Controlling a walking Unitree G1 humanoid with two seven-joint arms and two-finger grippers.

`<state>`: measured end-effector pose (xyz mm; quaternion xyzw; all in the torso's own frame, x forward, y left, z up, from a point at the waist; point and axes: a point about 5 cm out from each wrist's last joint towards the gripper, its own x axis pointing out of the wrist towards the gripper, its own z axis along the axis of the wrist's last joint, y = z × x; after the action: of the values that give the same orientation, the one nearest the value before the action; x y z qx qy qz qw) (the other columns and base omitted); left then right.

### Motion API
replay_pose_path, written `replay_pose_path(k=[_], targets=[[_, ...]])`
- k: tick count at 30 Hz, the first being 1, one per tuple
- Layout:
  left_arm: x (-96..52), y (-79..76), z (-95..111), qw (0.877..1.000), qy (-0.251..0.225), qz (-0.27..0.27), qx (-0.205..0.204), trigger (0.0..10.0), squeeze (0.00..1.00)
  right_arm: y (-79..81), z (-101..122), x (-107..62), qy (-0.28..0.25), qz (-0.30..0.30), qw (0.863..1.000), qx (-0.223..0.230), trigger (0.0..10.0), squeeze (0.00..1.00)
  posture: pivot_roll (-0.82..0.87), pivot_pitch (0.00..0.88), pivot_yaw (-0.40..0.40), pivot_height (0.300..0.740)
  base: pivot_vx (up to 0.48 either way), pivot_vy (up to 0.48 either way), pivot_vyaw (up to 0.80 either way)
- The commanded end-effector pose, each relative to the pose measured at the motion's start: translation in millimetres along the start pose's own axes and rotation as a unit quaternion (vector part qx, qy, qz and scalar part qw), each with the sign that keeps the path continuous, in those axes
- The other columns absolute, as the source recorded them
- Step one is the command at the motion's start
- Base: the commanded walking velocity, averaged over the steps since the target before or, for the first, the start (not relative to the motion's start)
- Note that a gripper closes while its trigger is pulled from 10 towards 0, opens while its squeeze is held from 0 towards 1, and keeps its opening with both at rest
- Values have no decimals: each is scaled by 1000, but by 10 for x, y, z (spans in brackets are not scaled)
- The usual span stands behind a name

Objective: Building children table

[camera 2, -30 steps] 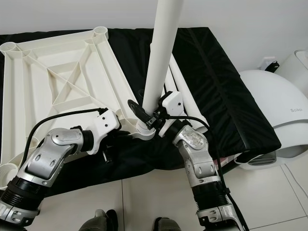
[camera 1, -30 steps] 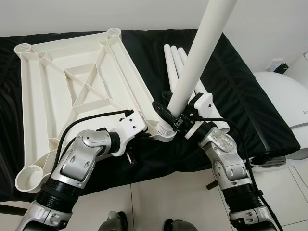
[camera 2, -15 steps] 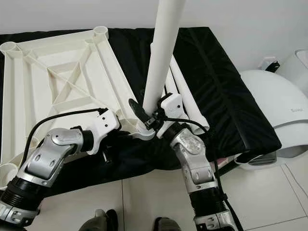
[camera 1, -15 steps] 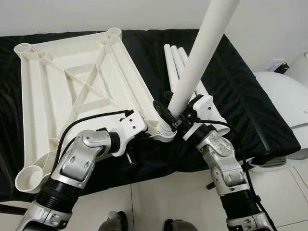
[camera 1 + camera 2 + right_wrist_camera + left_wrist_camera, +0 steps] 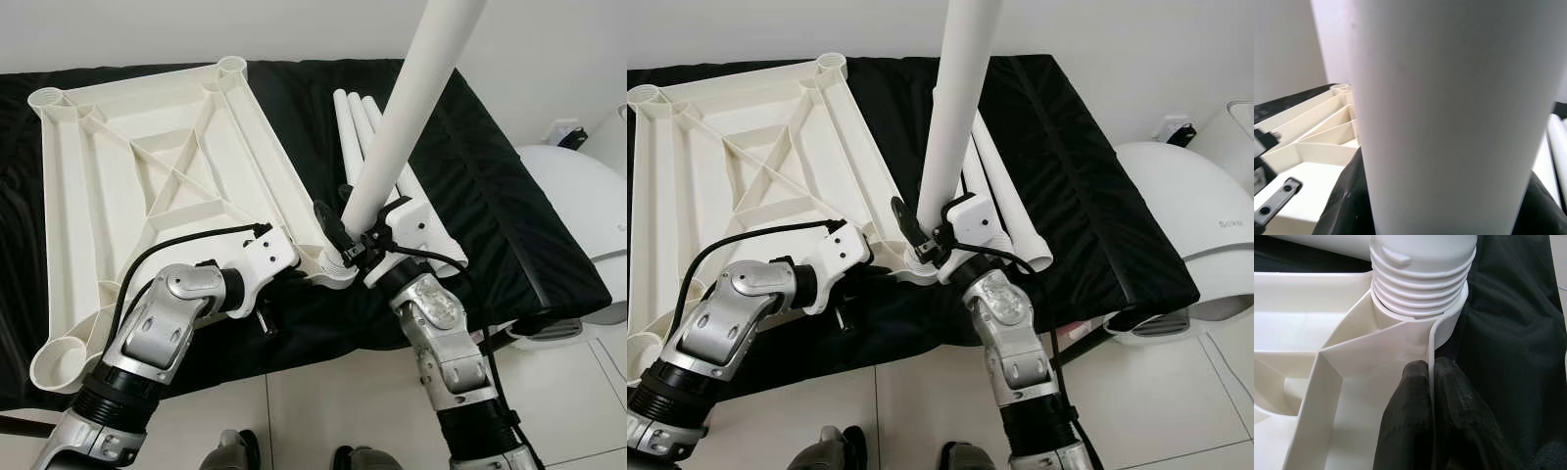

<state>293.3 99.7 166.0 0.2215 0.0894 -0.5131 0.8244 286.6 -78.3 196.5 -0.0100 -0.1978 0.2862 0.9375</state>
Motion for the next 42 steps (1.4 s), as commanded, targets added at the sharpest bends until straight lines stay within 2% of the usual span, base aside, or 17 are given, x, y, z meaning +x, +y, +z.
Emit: replay_pose_path(k=[1,13,24,30,42], targets=[[43,-63,-102,1000,7,9,-27,10000,0,43,-202,-65,53,-12,998,13,10000,0,-7,190,-17,740,0,0,0],[44,-60,-99,1000,7,9,-28,10000,0,100,-176,-71,43,-65,997,20,10000,0,-4,190,-16,740,0,0,0],[43,-52,-93,1000,6,10,-27,10000,0,105,-150,-95,41,-148,988,10,10000,0,-1,188,-14,740,0,0,0],[40,-55,-94,1000,6,10,-27,10000,0,154,-153,-111,42,-155,987,14,10000,0,1,184,-16,740,0,0,0],[44,-53,-89,1000,5,11,-26,10000,0,150,-120,-118,33,-159,987,8,10000,0,-2,178,-19,740,0,0,0]])
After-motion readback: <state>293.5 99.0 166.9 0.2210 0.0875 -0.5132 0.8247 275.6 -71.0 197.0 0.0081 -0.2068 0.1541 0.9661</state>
